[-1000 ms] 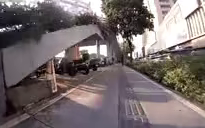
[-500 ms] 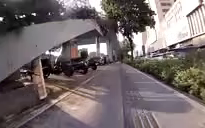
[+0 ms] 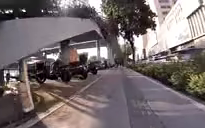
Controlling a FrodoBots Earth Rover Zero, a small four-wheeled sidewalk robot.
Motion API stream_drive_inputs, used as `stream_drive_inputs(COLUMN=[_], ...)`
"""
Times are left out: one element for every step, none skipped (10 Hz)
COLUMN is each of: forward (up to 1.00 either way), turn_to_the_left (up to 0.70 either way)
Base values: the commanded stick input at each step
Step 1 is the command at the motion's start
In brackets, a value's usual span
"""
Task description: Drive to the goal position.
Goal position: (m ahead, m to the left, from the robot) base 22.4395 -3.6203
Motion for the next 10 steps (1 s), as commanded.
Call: stream_drive_inputs(forward=[0.70,0.70,0.70,0.70,0.70,0.70,0.70,0.70,0.70,0.70], turn_to_the_left=[-0.06,0.00,0.00,0.00,0.00,0.00,0.00,0.00,0.00,0.00])
